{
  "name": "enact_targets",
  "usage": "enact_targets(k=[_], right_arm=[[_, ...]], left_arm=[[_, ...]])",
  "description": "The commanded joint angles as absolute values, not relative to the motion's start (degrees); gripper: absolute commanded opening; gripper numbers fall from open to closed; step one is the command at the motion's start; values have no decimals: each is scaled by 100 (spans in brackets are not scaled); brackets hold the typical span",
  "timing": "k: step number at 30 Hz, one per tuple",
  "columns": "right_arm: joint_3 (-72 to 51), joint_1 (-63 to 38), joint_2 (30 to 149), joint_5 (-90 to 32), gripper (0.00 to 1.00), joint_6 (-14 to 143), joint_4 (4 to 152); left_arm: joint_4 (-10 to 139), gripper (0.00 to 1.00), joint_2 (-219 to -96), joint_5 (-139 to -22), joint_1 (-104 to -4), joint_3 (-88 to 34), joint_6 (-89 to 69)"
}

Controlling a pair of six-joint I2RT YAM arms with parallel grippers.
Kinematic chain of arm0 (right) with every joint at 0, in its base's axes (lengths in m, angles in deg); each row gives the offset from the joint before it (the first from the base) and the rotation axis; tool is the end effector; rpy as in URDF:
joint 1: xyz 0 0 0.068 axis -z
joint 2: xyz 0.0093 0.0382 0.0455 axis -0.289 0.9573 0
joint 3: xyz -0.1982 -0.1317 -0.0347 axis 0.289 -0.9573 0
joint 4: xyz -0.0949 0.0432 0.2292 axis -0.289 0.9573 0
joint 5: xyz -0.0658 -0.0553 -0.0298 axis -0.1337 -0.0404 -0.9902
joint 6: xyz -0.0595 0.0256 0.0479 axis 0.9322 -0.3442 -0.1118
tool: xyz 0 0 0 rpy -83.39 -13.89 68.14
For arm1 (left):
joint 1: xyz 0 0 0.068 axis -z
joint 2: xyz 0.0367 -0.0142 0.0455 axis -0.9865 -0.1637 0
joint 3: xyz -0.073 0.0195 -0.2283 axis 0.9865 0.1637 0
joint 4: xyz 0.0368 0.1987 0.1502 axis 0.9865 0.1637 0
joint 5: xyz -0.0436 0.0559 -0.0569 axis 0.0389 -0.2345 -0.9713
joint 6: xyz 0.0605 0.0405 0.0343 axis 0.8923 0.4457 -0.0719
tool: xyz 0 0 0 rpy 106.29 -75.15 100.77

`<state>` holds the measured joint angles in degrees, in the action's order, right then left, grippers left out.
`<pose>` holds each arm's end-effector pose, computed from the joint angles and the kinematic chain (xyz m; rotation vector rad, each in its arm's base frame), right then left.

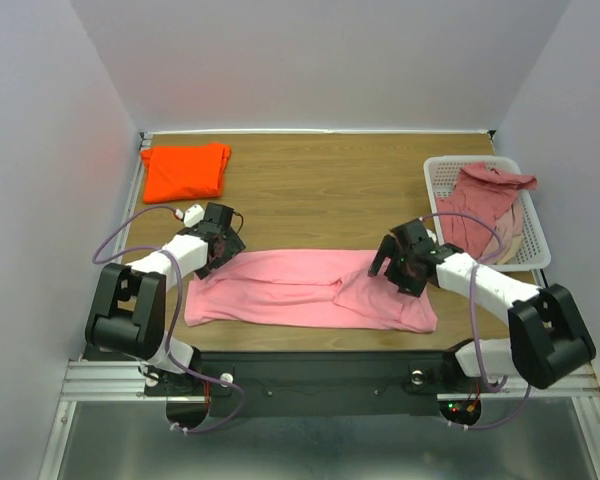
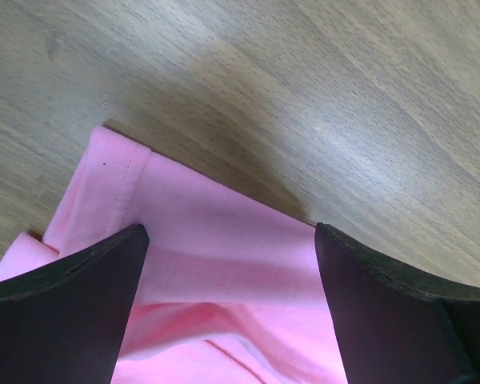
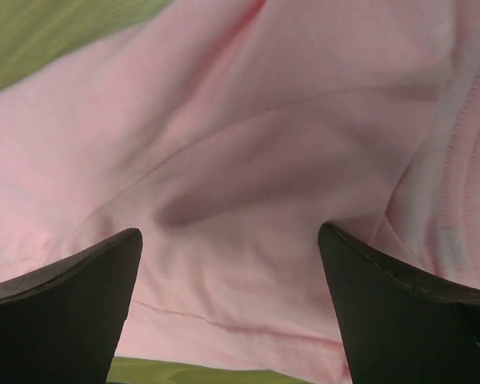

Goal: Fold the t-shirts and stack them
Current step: Fold the tshirt

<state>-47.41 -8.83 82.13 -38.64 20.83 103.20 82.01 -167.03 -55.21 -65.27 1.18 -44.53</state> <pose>0.2275 0.1066 0.1236 0.5876 2.6274 0.3981 0.2885 -0.0576 0.1177 -0.7617 2.3736 -0.0563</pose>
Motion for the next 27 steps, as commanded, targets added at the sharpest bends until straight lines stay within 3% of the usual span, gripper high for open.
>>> enact_targets(k=[1, 9, 13, 20, 27], right_arm=[[-4466, -878, 8757, -4496, 100, 2576, 10206], [-3632, -421, 10602, -4330, 100, 3357, 8897], [-1893, -166, 11973, -4024, 100, 4209, 8597], [1249, -95, 14293, -2521, 100, 5817, 8184], [4158, -95, 16367, -1213, 100, 5479, 8201]], left_arm=[[8479, 98, -16694, -5465, -6555, 329, -4465], [8382, 98, -16378, -5956, -6459, 653, -4807], [8023, 98, -15966, -6721, -5794, 1101, -5623], [7767, 98, -16227, -6941, -5018, 1585, -6836], [7450, 98, -16895, -7556, -3552, 1586, -7716]])
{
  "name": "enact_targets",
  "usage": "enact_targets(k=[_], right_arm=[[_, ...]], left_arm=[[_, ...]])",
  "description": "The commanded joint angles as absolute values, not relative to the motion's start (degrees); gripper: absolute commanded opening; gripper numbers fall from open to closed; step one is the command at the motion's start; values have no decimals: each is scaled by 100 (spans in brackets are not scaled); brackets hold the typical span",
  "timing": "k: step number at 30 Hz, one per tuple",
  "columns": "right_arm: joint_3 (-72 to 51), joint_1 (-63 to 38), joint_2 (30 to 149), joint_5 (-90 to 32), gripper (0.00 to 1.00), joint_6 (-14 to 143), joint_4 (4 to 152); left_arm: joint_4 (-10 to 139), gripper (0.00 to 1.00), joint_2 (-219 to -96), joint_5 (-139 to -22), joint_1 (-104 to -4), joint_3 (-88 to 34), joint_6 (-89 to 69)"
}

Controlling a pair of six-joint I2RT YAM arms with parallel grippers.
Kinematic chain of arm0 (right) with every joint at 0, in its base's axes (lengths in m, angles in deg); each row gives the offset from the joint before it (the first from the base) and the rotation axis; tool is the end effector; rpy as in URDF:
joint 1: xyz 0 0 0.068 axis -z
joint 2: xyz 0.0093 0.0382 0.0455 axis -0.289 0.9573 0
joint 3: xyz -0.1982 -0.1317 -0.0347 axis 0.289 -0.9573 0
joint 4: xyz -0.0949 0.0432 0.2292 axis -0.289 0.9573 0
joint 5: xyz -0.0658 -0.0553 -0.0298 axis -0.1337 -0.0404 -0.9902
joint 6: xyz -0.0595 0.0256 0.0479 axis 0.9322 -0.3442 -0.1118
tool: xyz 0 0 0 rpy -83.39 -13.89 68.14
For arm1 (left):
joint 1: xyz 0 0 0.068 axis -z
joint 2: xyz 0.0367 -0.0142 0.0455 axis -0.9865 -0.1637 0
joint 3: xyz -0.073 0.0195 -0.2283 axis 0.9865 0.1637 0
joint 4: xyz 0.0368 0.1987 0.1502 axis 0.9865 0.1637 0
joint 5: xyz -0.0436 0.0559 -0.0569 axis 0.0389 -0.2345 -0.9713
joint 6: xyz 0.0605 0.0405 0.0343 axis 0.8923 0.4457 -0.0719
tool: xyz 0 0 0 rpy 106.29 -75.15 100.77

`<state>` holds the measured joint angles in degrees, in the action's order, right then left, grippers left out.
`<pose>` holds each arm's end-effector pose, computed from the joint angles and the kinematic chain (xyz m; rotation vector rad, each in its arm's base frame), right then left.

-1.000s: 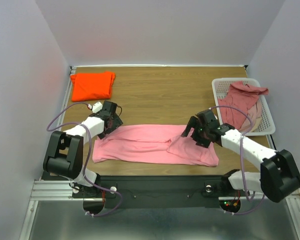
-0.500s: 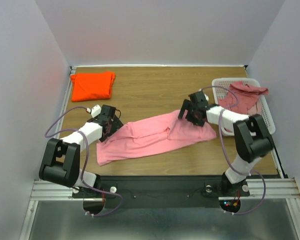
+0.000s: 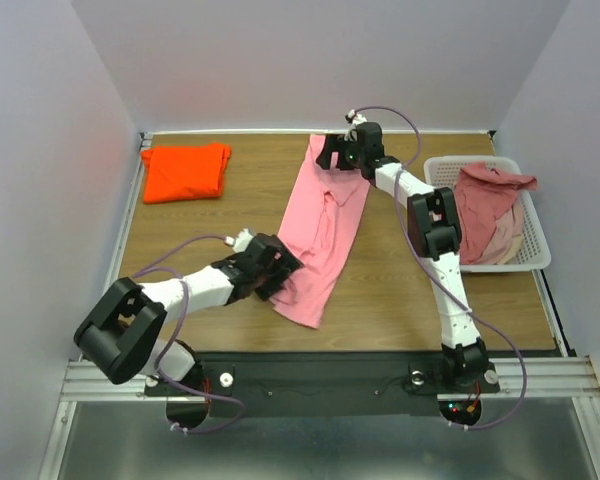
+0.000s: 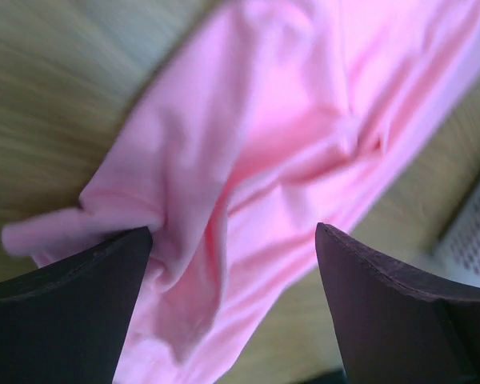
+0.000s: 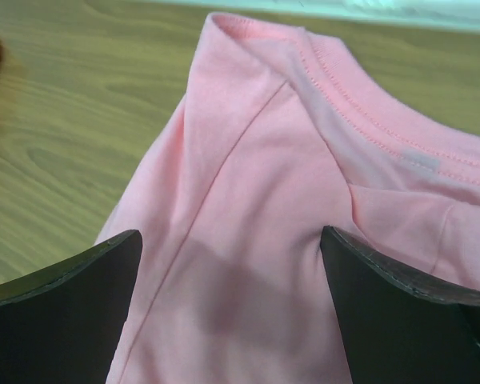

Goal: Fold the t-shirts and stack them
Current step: Fold the tshirt

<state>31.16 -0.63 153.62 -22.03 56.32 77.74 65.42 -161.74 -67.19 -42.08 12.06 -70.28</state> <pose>0.5372 0.1872 0.1221 -0.2092 2.0923 0.6098 0.2260 -0.1716 0.1091 -0.7577 2.3983 -0.7773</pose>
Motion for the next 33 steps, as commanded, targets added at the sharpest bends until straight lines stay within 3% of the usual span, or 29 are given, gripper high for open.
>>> enact_targets(k=[1, 4, 7, 12, 20, 26, 29, 33], right_arm=[[4444, -87, 16535, -1149, 100, 5372, 8184], [5526, -87, 17133, -1166, 100, 4941, 8184], [5774, -87, 17196, -1218, 100, 4791, 8105], [5485, -87, 16600, -1526, 100, 4966, 8052], [4695, -104, 15030, -1008, 100, 4887, 8087], [1780, -315, 12849, -1955, 100, 5090, 8473], [-268, -499, 10963, -2754, 100, 4660, 8587], [-2405, -719, 9789, -3064, 100, 3869, 8816]], left_arm=[[7546, 98, -16966, -7600, -3445, 1533, -7760], [7862, 98, -16984, -7584, -3163, 1261, -7936], [8888, 98, -16572, -6980, -2759, 822, -8295], [10278, 98, -15588, -5520, -1959, 84, -9068], [10449, 98, -14673, -4903, -1774, 3, -8799], [9771, 98, -14733, -5253, -2212, 364, -7560], [9385, 98, -15014, -5507, -2510, 565, -7024], [8761, 98, -15252, -6070, -2802, 802, -6382]])
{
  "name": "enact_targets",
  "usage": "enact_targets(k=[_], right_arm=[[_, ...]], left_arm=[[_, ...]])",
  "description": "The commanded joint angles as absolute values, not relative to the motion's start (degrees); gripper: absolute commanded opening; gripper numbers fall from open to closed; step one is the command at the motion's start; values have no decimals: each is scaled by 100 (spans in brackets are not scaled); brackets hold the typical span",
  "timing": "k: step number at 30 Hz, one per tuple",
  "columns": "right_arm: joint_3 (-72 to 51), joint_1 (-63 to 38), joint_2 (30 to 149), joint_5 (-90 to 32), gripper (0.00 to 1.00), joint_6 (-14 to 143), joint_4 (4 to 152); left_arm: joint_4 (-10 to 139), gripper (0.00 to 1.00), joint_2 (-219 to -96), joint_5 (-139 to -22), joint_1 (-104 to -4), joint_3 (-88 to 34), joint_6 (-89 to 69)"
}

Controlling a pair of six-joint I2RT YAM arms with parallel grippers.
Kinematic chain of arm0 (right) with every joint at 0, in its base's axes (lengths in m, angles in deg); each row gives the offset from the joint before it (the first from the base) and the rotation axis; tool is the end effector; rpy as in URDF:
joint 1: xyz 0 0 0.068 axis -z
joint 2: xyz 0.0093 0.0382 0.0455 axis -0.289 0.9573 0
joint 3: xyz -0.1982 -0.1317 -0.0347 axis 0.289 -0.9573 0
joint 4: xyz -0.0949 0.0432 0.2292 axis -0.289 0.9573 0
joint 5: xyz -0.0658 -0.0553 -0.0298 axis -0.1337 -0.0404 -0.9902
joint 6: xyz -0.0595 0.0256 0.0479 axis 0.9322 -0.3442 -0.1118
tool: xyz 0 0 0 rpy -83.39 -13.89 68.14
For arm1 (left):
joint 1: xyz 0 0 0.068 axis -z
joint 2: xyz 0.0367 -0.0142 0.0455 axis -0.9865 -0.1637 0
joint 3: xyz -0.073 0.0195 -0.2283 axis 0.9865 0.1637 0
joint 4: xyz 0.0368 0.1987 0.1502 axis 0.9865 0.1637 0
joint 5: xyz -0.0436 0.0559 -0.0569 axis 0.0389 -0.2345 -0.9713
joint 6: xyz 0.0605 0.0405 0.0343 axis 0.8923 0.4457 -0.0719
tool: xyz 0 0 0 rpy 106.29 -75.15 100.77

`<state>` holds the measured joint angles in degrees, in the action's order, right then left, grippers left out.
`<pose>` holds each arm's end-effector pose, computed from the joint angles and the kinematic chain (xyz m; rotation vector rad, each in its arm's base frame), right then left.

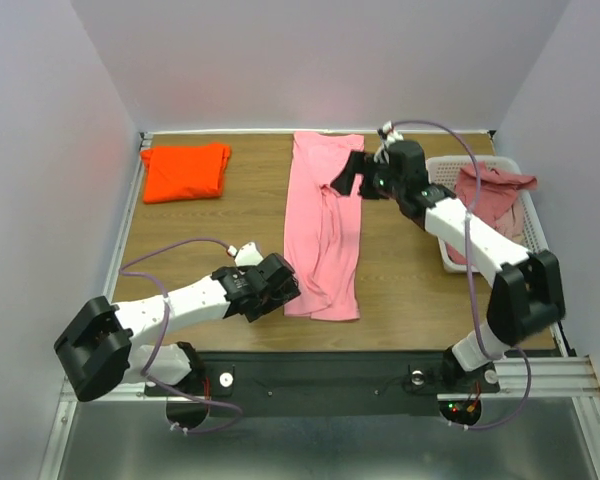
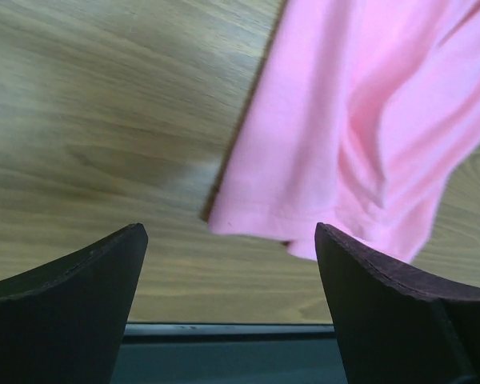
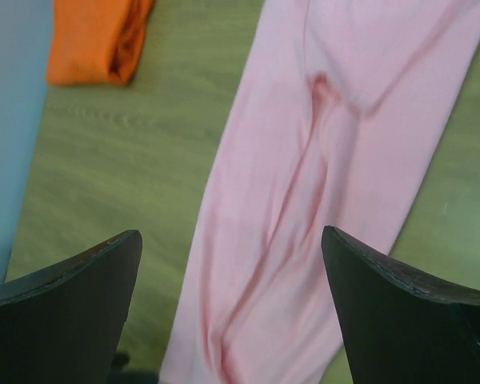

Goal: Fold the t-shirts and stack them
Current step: Fold the tshirt

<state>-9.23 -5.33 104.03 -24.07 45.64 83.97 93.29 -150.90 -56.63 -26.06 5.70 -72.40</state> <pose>0.3754 0.1691 0.2639 -0.0847 2.0799 0.7439 0.1598 -0.1916 0.1487 -0.5353 2.5340 -0.5513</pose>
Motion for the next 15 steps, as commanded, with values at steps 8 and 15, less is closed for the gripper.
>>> enact_targets(k=[8, 15], right_arm=[[-4595, -1247, 8127, -2433, 93, 3139, 9431], [-5449, -1650, 7660, -2352, 79, 2550, 9572]], left_arm=[[8128, 97, -15745, -6476, -2819, 970, -5933], [8004, 42, -16385, -6598, -2820, 953, -5810]])
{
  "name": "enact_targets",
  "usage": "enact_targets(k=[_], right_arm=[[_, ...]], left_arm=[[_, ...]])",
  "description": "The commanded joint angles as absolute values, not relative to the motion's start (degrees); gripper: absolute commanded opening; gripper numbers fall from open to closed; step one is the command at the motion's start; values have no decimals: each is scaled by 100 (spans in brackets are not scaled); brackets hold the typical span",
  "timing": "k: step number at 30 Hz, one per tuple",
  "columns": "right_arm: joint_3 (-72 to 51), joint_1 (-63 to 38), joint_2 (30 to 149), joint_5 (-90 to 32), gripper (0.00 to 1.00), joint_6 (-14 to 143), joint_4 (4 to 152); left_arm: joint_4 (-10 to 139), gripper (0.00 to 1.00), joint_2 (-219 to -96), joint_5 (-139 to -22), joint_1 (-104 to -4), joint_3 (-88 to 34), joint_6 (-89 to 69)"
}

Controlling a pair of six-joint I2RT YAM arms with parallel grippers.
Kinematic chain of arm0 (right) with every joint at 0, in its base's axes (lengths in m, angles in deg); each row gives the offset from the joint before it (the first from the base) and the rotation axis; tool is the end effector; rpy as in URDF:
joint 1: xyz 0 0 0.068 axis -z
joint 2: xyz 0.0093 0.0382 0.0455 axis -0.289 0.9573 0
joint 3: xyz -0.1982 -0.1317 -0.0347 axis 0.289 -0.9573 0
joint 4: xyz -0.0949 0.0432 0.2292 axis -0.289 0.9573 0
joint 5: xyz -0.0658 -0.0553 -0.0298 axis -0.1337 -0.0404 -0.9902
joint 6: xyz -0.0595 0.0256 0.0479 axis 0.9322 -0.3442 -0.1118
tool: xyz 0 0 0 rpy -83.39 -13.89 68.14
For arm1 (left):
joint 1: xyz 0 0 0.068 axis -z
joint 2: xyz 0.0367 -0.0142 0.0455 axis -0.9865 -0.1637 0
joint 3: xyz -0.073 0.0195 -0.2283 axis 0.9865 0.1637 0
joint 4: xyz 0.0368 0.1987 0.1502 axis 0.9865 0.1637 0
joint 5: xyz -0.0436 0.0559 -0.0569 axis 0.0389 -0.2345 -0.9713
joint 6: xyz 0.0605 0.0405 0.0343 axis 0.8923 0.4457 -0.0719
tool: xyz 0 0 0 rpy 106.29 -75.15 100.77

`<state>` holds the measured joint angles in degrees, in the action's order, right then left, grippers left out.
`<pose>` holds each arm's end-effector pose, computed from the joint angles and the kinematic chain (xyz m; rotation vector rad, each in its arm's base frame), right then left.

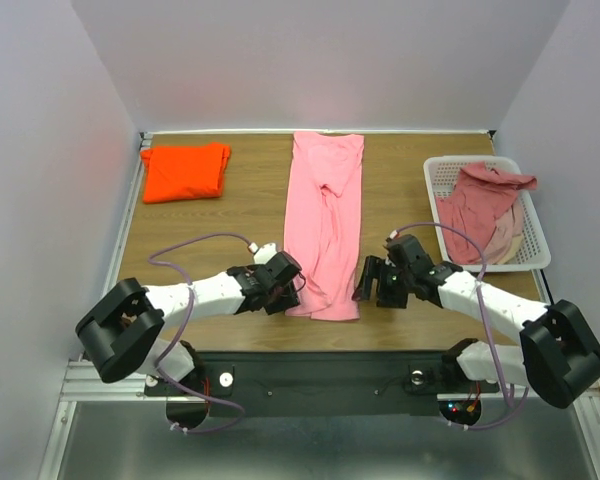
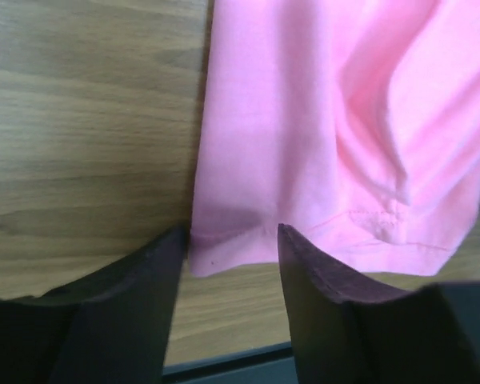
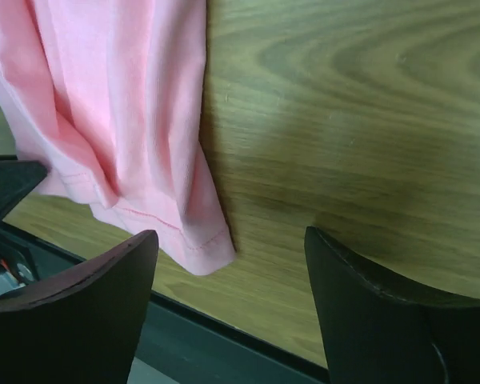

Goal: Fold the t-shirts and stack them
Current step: Fold the tshirt

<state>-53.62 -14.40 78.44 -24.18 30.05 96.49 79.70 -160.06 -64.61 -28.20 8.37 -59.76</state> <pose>0.1985 0.1379 0.1159 0.1451 2.7044 0.7212 0.1729 -0.2089 0.1135 -0.2524 2.6130 -0.6060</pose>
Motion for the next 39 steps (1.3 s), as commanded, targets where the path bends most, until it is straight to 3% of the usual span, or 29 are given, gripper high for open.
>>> enact_targets(k=[1, 3, 4, 6, 12, 13, 15, 16, 24, 34, 39], right_arm=[[-5484, -1686, 7686, -2344, 77, 2523, 9555], [-5502, -1861, 7774, -2335, 72, 2453, 9494], [-5511, -1923, 7870, -2300, 70, 2418, 9363], [-5528, -2055, 7984, -2204, 63, 2339, 9195], [-5616, -2231, 8398, -2239, 36, 2075, 9001], [-5651, -2240, 8381, -2186, 25, 1996, 9001], [-5765, -2292, 8267, -2011, 14, 1943, 9010], [-5931, -2310, 8023, -1853, 2, 1821, 9062], [-6381, -2328, 6659, -1756, 0, 1539, 9985], [-5847, -2319, 6631, -2176, 0, 1425, 9985], [-5204, -2319, 6851, -2984, 1, 1582, 9994]], left_arm=[[7978, 36, -16438, -6625, -2820, 961, -5810], [7943, 22, -16535, -6713, -2820, 970, -5810], [7908, 10, -16553, -6739, -2820, 996, -5818], [7890, 1, -16615, -6783, -2820, 1023, -5853], [7828, 0, -16518, -6889, -2820, 1233, -5968], [7811, 0, -16483, -6924, -2820, 1269, -5985], [7811, 0, -16361, -6967, -2820, 1339, -6012], [7828, 0, -16316, -6985, -2811, 1400, -6012], [7925, 0, -15798, -7424, -2671, 1630, -5985], [8250, 0, -15516, -7284, -2547, 902, -5705], [8365, 0, -15920, -6889, -2916, 259, -5344]])
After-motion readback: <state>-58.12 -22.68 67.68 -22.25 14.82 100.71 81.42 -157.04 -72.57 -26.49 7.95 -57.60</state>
